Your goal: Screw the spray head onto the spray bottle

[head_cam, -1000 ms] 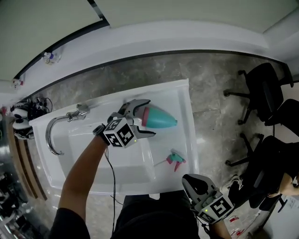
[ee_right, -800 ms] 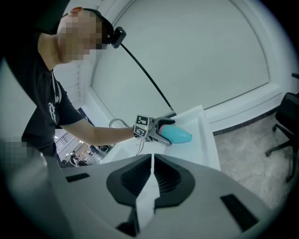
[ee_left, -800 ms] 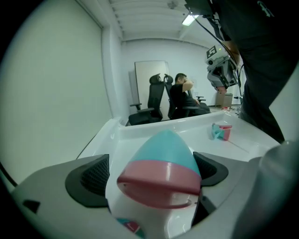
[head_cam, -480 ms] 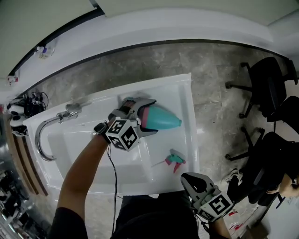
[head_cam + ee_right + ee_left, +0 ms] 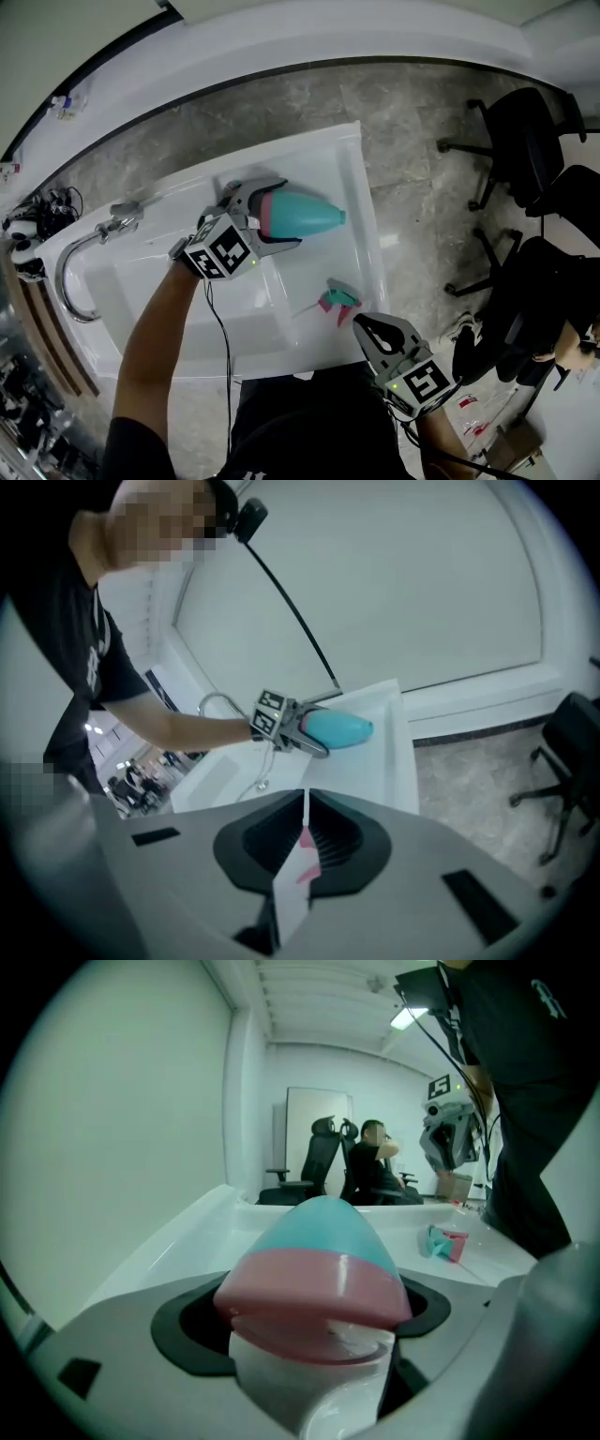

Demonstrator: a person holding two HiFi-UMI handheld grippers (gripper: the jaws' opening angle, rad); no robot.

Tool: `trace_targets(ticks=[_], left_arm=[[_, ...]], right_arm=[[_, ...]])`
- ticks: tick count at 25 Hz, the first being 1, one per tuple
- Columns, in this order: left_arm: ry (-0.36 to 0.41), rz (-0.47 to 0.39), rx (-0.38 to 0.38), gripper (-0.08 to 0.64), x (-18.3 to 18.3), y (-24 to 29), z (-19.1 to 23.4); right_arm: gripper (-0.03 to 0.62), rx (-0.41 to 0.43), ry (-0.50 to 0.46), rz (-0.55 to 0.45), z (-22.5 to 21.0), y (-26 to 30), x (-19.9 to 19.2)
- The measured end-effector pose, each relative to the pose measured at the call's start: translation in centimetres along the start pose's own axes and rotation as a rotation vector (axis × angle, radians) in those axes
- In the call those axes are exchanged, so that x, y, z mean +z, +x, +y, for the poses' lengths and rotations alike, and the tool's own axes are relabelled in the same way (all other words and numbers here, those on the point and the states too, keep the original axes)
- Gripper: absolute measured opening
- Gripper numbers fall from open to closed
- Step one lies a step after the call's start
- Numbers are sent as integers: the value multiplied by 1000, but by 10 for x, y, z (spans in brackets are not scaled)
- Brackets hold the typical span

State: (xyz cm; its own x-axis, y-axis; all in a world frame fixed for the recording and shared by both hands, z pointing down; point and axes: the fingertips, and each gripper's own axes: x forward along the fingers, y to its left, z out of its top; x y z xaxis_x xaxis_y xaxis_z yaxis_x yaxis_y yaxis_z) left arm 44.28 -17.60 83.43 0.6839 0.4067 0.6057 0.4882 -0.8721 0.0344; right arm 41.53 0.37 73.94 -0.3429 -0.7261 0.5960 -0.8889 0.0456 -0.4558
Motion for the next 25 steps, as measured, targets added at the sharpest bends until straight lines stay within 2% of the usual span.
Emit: trace_targets(ticks=[3, 6, 8, 11, 19, 25], left_arm=[[-122, -84, 19, 469, 10, -16, 1], [-272, -219, 74, 469, 26, -45, -5], [-337, -264, 114, 469, 29, -63, -16], [-359, -301, 149, 469, 32, -82, -40], [-448, -334, 201, 469, 17, -112, -82], [-462, -308, 220, 471, 9, -119, -97]], right_arm=[[-3, -115, -188, 194, -18, 15, -24], [93, -118, -317, 360, -14, 35, -47], [133, -108, -372, 433, -11, 45, -58], [181, -105, -405, 515, -14, 53, -71], [184, -74, -439, 706, -25, 66, -91], [169, -54, -456, 740, -24, 71, -95]])
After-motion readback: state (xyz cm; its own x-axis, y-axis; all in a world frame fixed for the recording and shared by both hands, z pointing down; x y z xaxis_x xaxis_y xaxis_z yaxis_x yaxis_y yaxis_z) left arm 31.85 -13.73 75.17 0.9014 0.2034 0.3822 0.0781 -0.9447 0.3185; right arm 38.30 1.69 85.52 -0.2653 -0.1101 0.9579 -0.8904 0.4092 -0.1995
